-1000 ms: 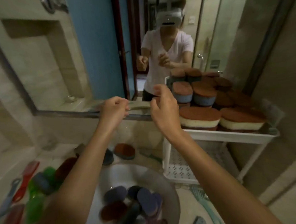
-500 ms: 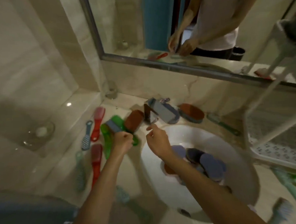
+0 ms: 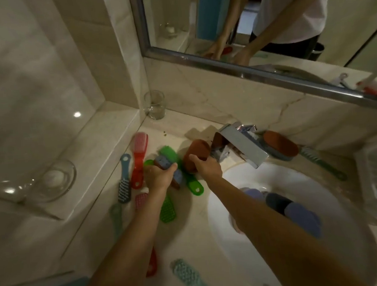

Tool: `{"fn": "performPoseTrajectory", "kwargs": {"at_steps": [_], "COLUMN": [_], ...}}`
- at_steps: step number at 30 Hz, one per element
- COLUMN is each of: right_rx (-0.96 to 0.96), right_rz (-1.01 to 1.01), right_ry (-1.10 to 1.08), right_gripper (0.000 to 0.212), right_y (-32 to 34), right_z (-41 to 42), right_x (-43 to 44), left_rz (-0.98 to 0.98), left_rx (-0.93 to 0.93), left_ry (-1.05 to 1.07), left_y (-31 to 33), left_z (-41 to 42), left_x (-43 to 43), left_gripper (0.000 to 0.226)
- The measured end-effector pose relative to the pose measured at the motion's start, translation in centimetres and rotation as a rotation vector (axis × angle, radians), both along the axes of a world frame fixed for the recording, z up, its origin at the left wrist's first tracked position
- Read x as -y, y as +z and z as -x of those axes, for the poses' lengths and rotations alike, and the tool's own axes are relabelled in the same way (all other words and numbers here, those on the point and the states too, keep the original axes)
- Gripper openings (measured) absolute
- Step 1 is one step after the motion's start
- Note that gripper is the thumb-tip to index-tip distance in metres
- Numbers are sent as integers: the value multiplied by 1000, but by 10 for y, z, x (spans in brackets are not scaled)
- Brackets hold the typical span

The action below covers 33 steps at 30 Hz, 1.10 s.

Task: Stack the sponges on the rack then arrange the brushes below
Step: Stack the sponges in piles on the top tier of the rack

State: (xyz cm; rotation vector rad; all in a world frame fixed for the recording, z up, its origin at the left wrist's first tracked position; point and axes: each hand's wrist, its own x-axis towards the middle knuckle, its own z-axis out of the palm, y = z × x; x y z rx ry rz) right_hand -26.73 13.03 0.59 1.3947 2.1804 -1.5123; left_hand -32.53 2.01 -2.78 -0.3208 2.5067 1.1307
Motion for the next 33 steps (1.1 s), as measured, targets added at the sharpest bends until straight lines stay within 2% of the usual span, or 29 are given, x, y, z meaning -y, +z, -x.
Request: {"fn": "performPoseTrajectory", "kwargs": {"at_steps": [3,6,9,14,18,21,25,29,33], "right_rx": [56,98,81,-59,-179,-305,-490,-649,-804], "right_rz": [-15,-12,26,110,40,-34,-128,-259,-333], "right_ry": [8,-44,-96,-141,-107,-19,13,-79,-157], "right_gripper": [57,67,65,55,54,48,42,38,37], "right_y": [-14,-18,-18,-15,2,28,77,129,176], "right_z": [13,16,16,11,-5,-25,-50,-82,-131], "right_x": [3,1,-2,0,1,-1,-10,-33,-71], "left_rz": [-155,-165,-133,-211,-270,-393,-404,-486,-555], "left_rx": [102,141,107,35,-44,-103,-232,-321,-417], "left_ry": [85,119,122,127,222,253,184,140,8], "left_y": [-1,-3,3,21,38,60,110,168,219], "left_z": [5,6,2,-9,-16,-17,-28,-55,-95], "left_x": [-6,-6,-8,-18,-5,1,-5,-38,-88], "left_gripper": [77,85,80,52,68,77,77,75,73]}}
